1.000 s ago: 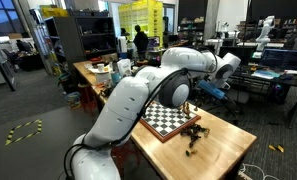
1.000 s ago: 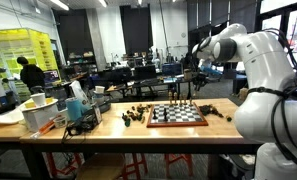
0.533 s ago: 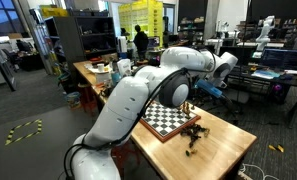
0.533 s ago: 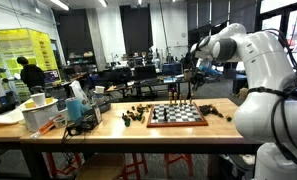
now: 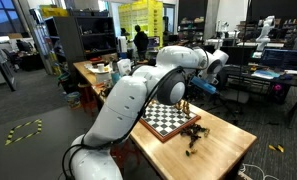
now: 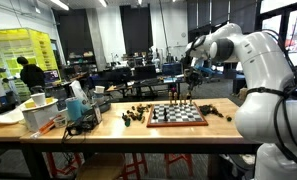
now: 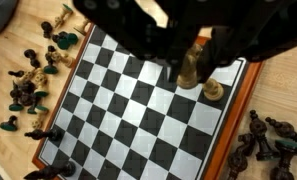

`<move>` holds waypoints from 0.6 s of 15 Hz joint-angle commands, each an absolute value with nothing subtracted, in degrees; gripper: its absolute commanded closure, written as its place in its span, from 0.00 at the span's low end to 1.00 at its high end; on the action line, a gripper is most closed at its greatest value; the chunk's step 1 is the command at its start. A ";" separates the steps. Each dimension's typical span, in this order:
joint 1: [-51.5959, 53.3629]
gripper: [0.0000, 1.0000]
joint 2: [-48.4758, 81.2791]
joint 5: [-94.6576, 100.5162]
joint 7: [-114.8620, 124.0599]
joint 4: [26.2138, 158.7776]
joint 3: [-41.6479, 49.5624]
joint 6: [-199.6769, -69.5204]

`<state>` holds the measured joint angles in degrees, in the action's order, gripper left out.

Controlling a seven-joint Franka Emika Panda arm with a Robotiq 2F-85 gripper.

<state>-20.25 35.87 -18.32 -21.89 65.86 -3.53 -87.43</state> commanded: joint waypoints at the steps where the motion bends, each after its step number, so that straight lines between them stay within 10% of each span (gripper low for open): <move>1: -18.99 0.94 35.59 -15.84 -26.02 66.54 -3.99 -87.14; 9: -16.93 0.94 35.71 -14.09 -30.49 68.08 -2.41 -87.81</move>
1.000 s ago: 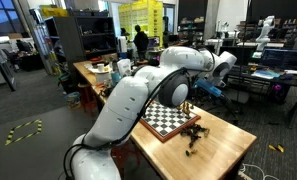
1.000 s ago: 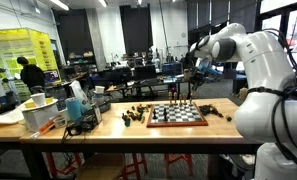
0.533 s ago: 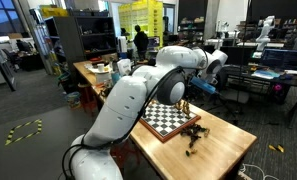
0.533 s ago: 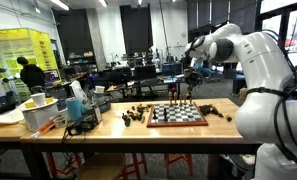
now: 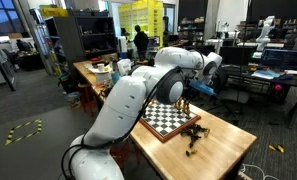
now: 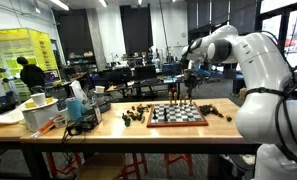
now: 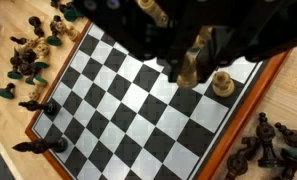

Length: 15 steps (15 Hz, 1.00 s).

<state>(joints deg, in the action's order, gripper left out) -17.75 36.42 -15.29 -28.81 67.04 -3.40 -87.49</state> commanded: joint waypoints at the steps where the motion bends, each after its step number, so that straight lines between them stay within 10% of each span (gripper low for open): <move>1: -16.85 0.94 35.73 -13.63 -30.67 68.39 -2.29 -88.12; 15: -14.98 0.94 39.54 -12.10 -31.19 66.58 -3.04 -92.08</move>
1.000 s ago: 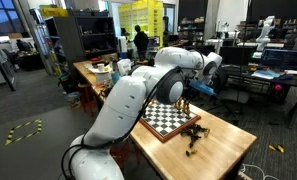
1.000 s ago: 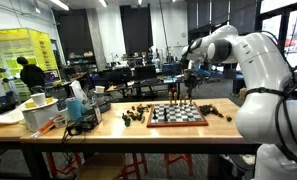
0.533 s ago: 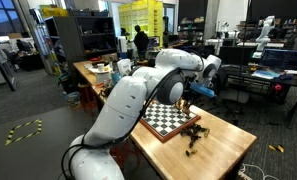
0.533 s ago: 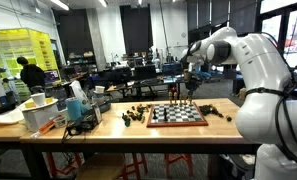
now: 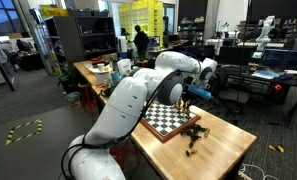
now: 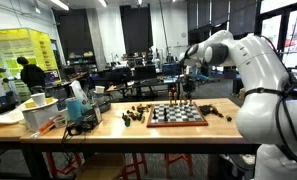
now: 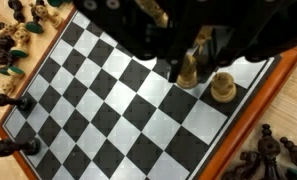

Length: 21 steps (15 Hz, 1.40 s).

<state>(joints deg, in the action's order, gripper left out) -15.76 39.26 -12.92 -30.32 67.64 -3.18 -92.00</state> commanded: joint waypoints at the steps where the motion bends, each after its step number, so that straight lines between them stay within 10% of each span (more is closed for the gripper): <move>1: -14.84 0.94 39.58 -12.00 -31.27 66.59 -3.01 -92.14; 21: -14.43 0.94 40.55 -9.28 -30.97 66.99 -2.19 -93.23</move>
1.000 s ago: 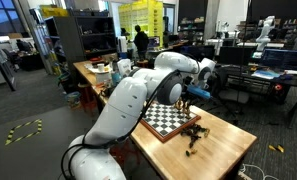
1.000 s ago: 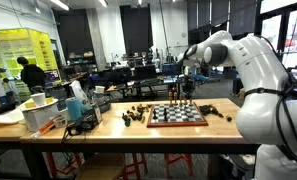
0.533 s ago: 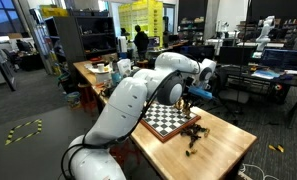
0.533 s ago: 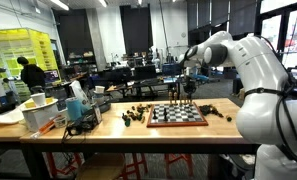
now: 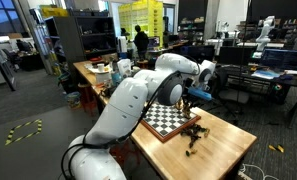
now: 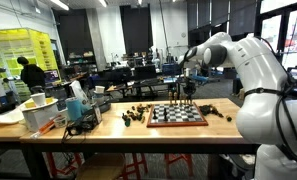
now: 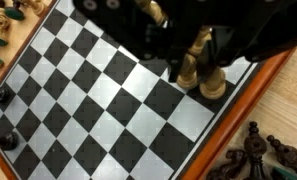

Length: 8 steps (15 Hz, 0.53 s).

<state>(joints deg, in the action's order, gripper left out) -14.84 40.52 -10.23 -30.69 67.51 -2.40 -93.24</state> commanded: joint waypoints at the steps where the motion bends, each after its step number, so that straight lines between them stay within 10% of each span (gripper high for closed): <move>1: -14.44 0.94 40.57 -9.30 -31.01 66.95 -2.21 -93.21; 8: -14.38 0.94 40.82 -9.35 -30.87 66.24 -2.26 -93.20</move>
<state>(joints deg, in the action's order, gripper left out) -14.83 40.54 -10.23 -30.70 67.45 -2.44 -93.26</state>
